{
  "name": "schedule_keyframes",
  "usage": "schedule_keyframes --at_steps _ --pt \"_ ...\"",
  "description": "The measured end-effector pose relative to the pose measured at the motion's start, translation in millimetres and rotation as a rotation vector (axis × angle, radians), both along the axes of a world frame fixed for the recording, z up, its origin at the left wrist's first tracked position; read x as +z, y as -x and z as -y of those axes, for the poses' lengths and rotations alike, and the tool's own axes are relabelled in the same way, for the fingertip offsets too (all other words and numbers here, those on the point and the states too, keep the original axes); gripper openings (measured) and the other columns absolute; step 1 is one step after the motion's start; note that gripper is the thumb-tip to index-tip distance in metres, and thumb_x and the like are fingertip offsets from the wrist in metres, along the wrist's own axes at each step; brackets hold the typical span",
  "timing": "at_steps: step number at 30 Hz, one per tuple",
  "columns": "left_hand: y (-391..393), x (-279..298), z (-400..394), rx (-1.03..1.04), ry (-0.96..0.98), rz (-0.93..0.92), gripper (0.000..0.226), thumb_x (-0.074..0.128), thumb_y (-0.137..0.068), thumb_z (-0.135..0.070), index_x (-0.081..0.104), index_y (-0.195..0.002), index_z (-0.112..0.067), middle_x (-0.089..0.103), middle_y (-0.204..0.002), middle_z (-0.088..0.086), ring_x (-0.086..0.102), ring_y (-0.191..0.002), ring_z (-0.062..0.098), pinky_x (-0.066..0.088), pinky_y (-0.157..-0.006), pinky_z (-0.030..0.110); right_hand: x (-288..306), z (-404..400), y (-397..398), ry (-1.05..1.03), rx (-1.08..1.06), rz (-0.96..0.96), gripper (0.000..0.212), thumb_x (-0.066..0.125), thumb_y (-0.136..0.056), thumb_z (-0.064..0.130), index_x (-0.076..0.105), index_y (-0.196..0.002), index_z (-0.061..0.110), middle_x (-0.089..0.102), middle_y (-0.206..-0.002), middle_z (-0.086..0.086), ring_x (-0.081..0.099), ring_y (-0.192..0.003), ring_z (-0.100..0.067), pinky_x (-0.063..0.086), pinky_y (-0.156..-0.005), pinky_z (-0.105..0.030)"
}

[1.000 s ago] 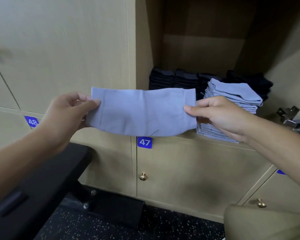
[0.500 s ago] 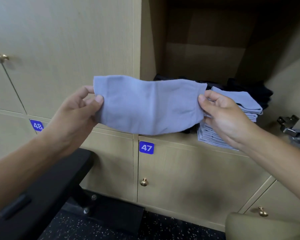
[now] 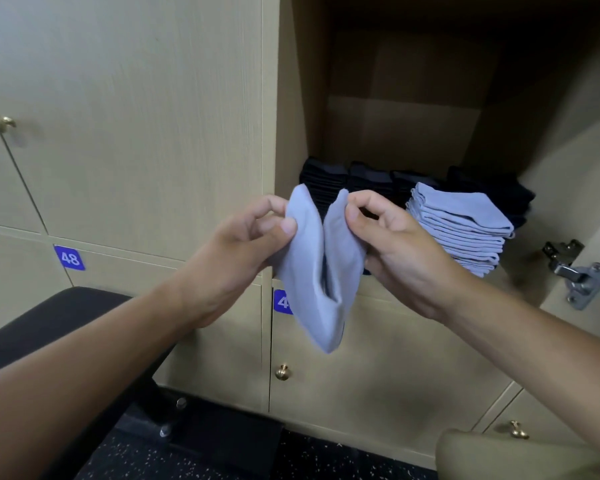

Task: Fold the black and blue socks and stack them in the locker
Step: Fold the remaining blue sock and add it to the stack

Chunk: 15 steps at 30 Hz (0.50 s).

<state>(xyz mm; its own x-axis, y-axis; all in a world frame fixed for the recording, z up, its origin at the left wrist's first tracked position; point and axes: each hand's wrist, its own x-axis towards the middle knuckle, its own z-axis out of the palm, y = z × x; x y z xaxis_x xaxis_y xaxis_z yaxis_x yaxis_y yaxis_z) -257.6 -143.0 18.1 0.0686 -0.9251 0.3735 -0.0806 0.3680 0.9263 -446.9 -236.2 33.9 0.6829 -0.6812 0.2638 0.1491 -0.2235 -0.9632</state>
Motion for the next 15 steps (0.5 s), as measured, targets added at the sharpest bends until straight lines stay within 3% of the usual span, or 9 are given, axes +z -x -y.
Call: schedule_keyframes --at_steps 2,6,8,12,15 --pt "4.1 0.1 4.3 -0.024 -0.003 0.004 0.019 0.053 -0.106 -0.02 0.056 -0.113 -0.002 0.068 -0.087 0.008 0.056 -0.078 0.028 0.046 -0.073 0.04 -1.2 -2.7 -2.1 -0.051 0.021 0.041 0.02 0.049 -0.105 0.027 0.059 -0.111 0.011 0.072 -0.1 -0.004 0.067 -0.093 -0.015 0.052 -0.087 -0.036" --pt "10.2 2.7 9.9 -0.089 0.005 -0.028 0.019 0.045 -0.107 -0.011 0.056 -0.118 0.0 0.073 -0.101 0.001 0.067 -0.086 0.017 0.054 -0.075 0.025 1.8 -7.8 -1.6 -0.113 0.032 0.065 0.037 0.045 -0.107 0.026 0.052 -0.128 -0.003 0.072 -0.122 -0.004 0.067 -0.114 -0.02 0.048 -0.108 -0.043" --pt "12.6 2.4 12.7 -0.139 0.016 -0.014 0.02 0.044 -0.107 -0.009 0.054 -0.12 0.002 0.072 -0.104 0.005 0.067 -0.09 0.019 0.054 -0.078 0.026 1.5 -7.4 -0.4 -0.135 0.026 0.068 0.039 0.046 -0.107 0.026 0.052 -0.133 -0.002 0.07 -0.126 -0.004 0.064 -0.122 -0.024 0.042 -0.114 -0.048" --pt "17.0 2.6 17.4 -0.204 0.028 0.009 0.018 0.041 -0.107 -0.007 0.055 -0.118 -0.001 0.069 -0.101 0.008 0.066 -0.089 0.019 0.052 -0.078 0.026 1.6 -5.8 2.0 -0.161 0.008 0.069 0.035 0.05 -0.106 0.027 0.057 -0.128 0.0 0.066 -0.114 -0.009 0.061 -0.107 -0.021 0.038 -0.114 -0.051" --pt "18.8 4.6 17.7 -0.223 0.038 0.036 0.019 0.041 -0.107 -0.006 0.054 -0.12 0.0 0.07 -0.102 0.01 0.067 -0.088 0.021 0.053 -0.079 0.029 2.5 -5.7 4.6 -0.142 0.007 0.045 0.031 0.052 -0.105 0.026 0.061 -0.123 0.003 0.065 -0.121 -0.021 0.06 -0.11 -0.024 0.037 -0.115 -0.058"
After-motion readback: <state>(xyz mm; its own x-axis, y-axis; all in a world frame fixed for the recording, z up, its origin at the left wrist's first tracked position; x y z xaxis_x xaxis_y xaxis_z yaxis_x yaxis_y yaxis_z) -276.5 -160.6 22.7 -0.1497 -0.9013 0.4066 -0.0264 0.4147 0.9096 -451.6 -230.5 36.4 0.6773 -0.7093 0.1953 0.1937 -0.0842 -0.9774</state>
